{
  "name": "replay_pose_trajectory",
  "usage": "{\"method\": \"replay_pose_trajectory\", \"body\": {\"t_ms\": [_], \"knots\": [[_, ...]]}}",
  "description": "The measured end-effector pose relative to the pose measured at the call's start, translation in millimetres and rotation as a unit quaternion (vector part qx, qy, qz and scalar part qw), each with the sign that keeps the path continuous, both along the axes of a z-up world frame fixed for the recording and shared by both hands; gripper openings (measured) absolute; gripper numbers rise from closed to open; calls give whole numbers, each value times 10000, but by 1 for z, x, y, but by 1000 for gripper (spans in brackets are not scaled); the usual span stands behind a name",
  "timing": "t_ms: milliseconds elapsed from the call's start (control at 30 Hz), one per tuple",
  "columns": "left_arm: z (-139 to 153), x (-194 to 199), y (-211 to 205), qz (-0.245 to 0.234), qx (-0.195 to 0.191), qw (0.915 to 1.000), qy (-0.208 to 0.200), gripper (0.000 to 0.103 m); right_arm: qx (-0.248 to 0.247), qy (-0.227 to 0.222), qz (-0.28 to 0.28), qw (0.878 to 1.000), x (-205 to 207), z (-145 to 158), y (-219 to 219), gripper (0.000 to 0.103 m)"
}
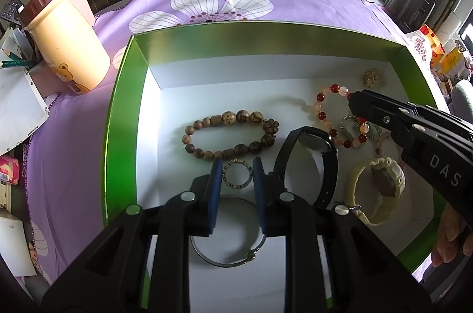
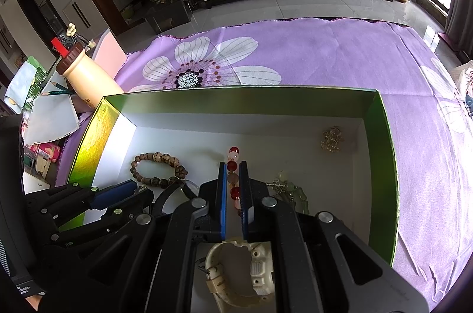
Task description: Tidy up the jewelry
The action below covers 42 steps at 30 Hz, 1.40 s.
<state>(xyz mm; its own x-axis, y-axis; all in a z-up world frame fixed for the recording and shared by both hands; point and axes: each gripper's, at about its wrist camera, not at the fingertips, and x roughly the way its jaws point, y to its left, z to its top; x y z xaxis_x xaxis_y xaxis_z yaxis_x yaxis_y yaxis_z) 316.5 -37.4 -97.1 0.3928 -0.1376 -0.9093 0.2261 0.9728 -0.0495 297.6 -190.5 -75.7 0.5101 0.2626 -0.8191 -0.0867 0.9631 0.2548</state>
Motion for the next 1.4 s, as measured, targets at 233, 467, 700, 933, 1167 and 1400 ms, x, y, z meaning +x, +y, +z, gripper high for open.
{"method": "replay_pose_trajectory", "body": {"t_ms": [233, 467, 700, 933, 1167, 1400], "knots": [[1, -1, -1, 4, -16, 10000, -9, 26, 9, 2, -32, 10000, -1, -1, -2, 8], [4, -3, -4, 35, -130, 9999, -46, 40, 4, -67, -96, 9999, -4, 2, -4, 15], [9, -7, -7, 36, -187, 9998, -115, 53, -51, -200, -144, 9997, -12, 9, -8, 18], [22, -16, -9, 33, -278, 9993, -263, 70, -82, -511, -163, 9985, -24, 25, -15, 38], [46, -32, -12, -27, -157, 9979, -633, 83, -240, -888, -287, 9953, -44, 45, -22, 56], [67, -52, -7, 54, -35, 9961, -876, 92, -342, -1148, -324, 9923, -72, 66, -28, 72]]}}
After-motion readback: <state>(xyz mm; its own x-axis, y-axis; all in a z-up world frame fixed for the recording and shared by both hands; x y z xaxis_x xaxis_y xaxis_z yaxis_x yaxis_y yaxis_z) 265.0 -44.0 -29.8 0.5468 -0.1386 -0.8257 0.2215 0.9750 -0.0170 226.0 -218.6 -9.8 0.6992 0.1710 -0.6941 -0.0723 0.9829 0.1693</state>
